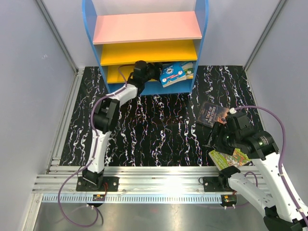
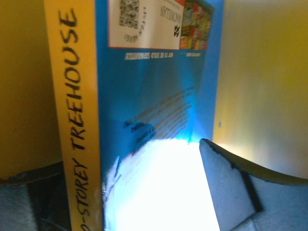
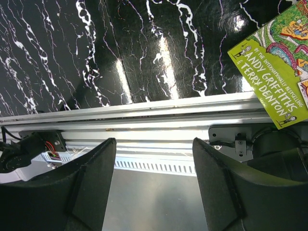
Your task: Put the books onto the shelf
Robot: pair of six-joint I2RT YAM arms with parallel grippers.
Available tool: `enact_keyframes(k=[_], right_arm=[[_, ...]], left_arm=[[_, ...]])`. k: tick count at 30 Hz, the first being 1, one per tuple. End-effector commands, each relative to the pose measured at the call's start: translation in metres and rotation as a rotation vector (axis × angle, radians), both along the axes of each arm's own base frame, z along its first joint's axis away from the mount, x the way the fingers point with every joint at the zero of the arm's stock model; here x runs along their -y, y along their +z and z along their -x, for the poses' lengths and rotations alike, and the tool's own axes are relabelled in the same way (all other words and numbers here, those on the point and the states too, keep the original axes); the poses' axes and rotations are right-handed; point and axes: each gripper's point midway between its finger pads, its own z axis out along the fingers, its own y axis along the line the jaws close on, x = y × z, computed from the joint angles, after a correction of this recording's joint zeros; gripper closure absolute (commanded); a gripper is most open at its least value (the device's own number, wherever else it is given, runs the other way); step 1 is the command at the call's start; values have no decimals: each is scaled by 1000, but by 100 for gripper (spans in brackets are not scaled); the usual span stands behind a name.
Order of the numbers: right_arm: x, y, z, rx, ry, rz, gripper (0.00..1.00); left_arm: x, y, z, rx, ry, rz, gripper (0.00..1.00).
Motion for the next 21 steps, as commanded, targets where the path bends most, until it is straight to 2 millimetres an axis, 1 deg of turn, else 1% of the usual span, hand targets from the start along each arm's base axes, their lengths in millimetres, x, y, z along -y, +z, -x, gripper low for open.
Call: enact_keyframes(k=[1, 2, 3, 4, 5, 6, 7, 8, 9, 10, 11, 12, 13, 14, 15, 17, 18, 20, 21], right_arm=[[-4, 1, -6, 22, 30, -3, 28], [-5, 2, -6, 23, 33, -5, 28], [-5, 1, -6, 23, 35, -3, 28], [-5, 0, -7, 21, 38, -3, 29], [-5, 0, -6, 19, 39, -1, 28], [-5, 0, -7, 19, 40, 0, 29], [-5, 0, -7, 21, 41, 0, 29], [-5, 0, -7, 19, 42, 3, 28], [-5, 0, -8, 22, 45, 2, 29], [-5, 0, -8, 24, 47, 5, 28], [-5, 0, -8, 23, 48, 6, 29], [-5, 0, -8, 23, 52, 9, 29], [-5, -1, -8, 23, 53, 9, 28], [-5, 0, -9, 22, 53, 10, 28], [-5, 0, -10, 24, 57, 12, 29], [-6, -1, -10, 19, 63, 13, 28], [-5, -1, -10, 20, 67, 18, 29], [-6, -1, -11, 20, 71, 18, 28], [-6, -1, -12, 22, 73, 19, 28]], left_arm=[[2, 69, 35, 172, -34, -124, 1], [-1, 59, 36, 151, -20, -141, 1], [-5, 66, 38, 162, -7, -135, 1], [-9, 65, 39, 156, 9, -133, 1], [-15, 47, 40, 111, 40, -144, 1], [-21, 45, 40, 102, 64, -140, 1], [-26, 52, 42, 114, 88, -120, 1], [-30, 51, 41, 97, 116, -97, 1], [-34, 39, 43, 79, 123, -88, 1], [-34, 49, 42, 120, 128, -47, 7], [-31, 47, 42, 115, 110, -25, 9], [-29, 55, 40, 138, 102, -8, 15], [-26, 51, 36, 140, 93, -3, 31], [-23, 53, 36, 145, 81, 4, 38], [-20, 61, 34, 160, 74, 14, 44], [-19, 63, 32, 176, 70, 22, 58], [-18, 67, 31, 189, 72, 28, 61], [-20, 73, 30, 206, 81, 34, 64], [-19, 73, 31, 207, 82, 33, 63]])
